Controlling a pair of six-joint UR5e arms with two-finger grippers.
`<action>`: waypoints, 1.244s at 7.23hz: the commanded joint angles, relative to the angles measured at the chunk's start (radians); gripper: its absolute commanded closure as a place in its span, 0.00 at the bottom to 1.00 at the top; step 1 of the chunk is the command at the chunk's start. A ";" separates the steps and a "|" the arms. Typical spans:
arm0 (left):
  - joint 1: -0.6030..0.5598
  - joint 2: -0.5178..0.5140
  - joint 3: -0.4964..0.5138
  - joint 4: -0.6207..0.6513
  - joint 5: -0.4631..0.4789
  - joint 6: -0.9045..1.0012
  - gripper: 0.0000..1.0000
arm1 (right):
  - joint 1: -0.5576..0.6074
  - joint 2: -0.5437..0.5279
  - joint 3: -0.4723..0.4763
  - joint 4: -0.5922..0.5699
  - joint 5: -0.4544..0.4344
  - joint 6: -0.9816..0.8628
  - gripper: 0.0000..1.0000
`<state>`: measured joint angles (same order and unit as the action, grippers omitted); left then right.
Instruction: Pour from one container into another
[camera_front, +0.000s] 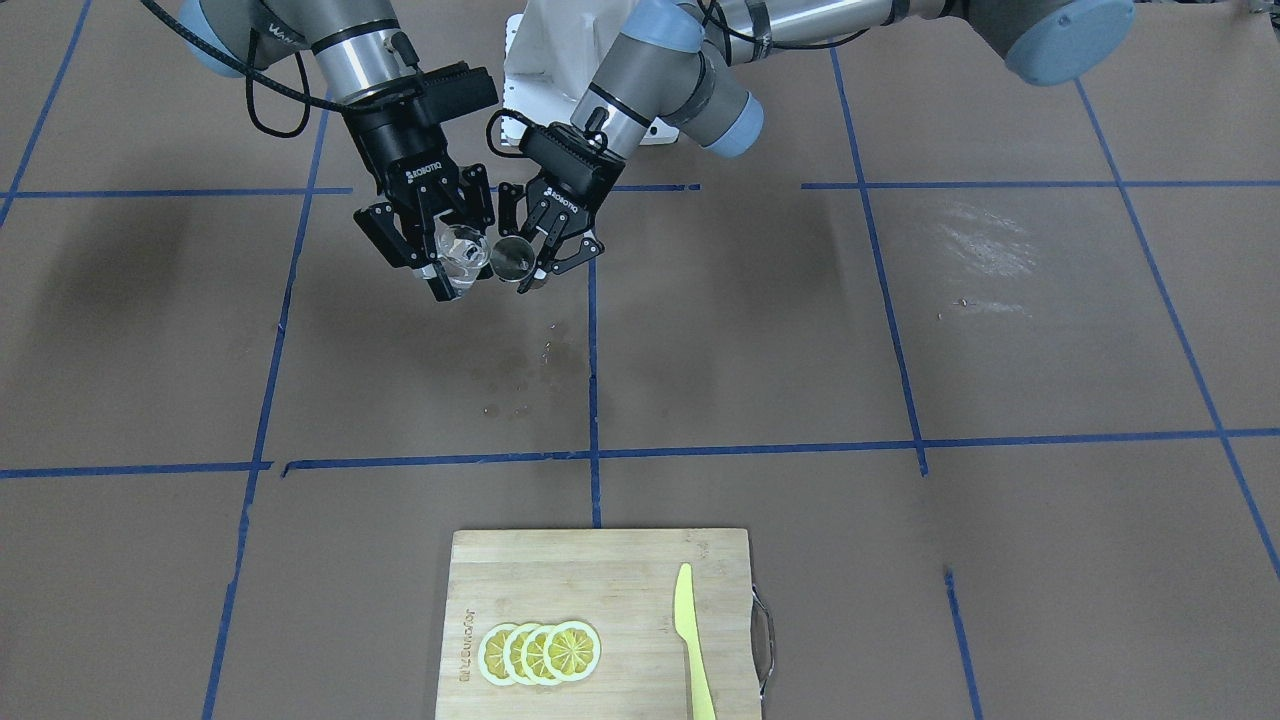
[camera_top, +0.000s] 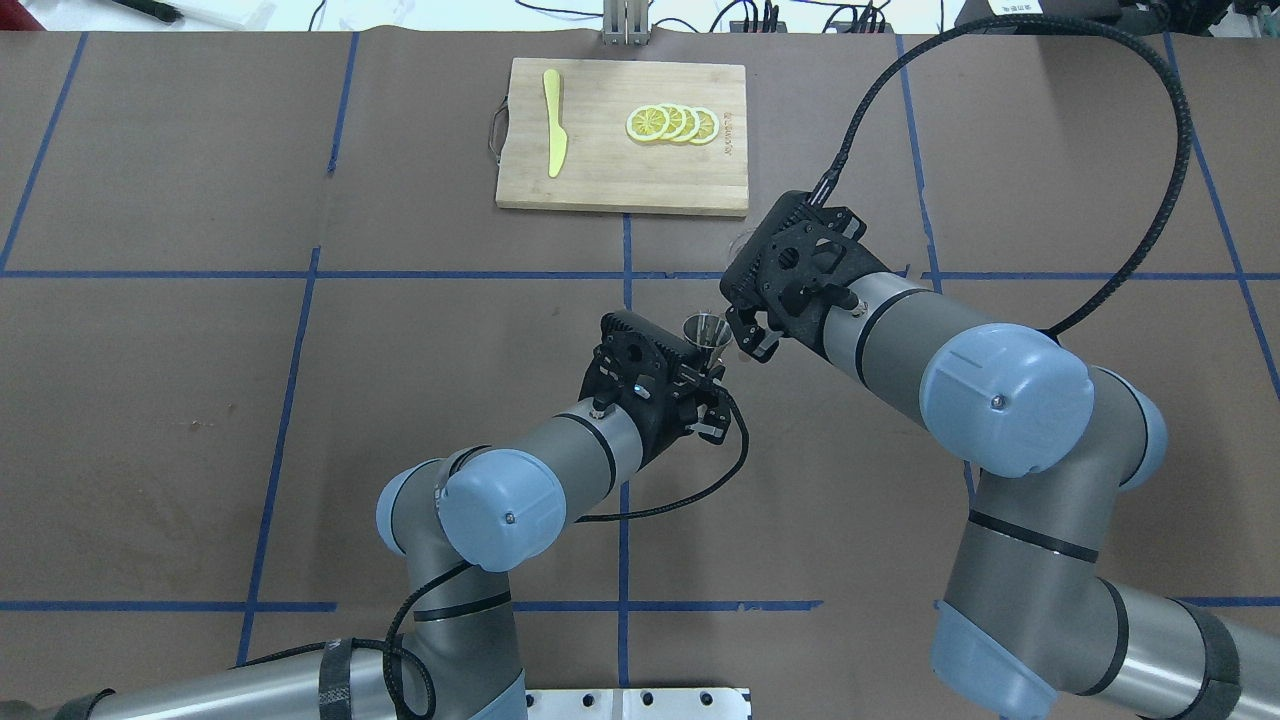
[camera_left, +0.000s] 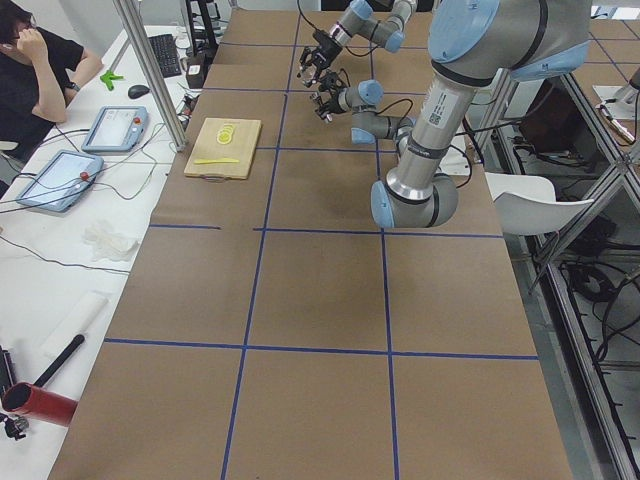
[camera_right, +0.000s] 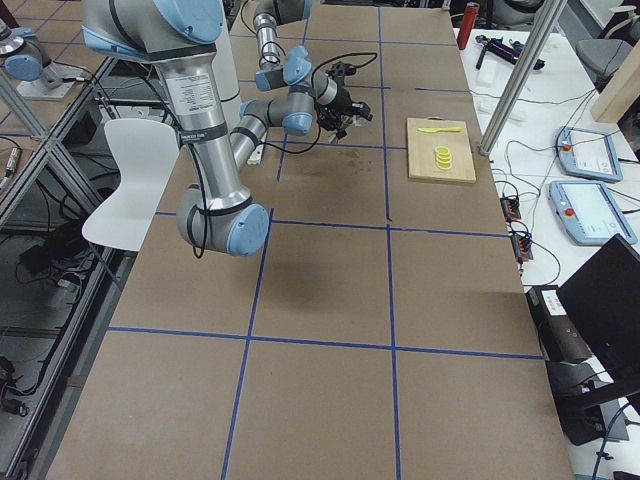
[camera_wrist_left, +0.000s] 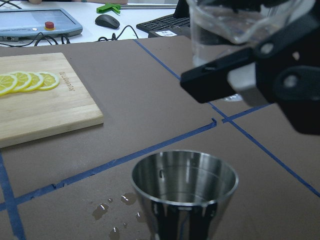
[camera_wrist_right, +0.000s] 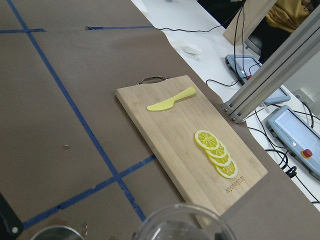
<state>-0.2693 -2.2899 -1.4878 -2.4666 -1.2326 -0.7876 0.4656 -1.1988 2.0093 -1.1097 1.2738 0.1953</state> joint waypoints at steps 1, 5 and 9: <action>0.007 0.000 0.000 0.000 0.001 -0.001 1.00 | -0.001 0.024 0.000 -0.039 -0.013 -0.005 1.00; 0.007 -0.002 -0.003 -0.002 0.001 -0.001 1.00 | -0.030 0.028 0.002 -0.061 -0.079 -0.103 1.00; 0.007 0.000 -0.003 -0.015 0.001 -0.001 1.00 | -0.067 0.031 0.003 -0.073 -0.165 -0.246 1.00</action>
<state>-0.2623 -2.2911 -1.4910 -2.4715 -1.2318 -0.7885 0.4037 -1.1690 2.0121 -1.1790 1.1264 -0.0187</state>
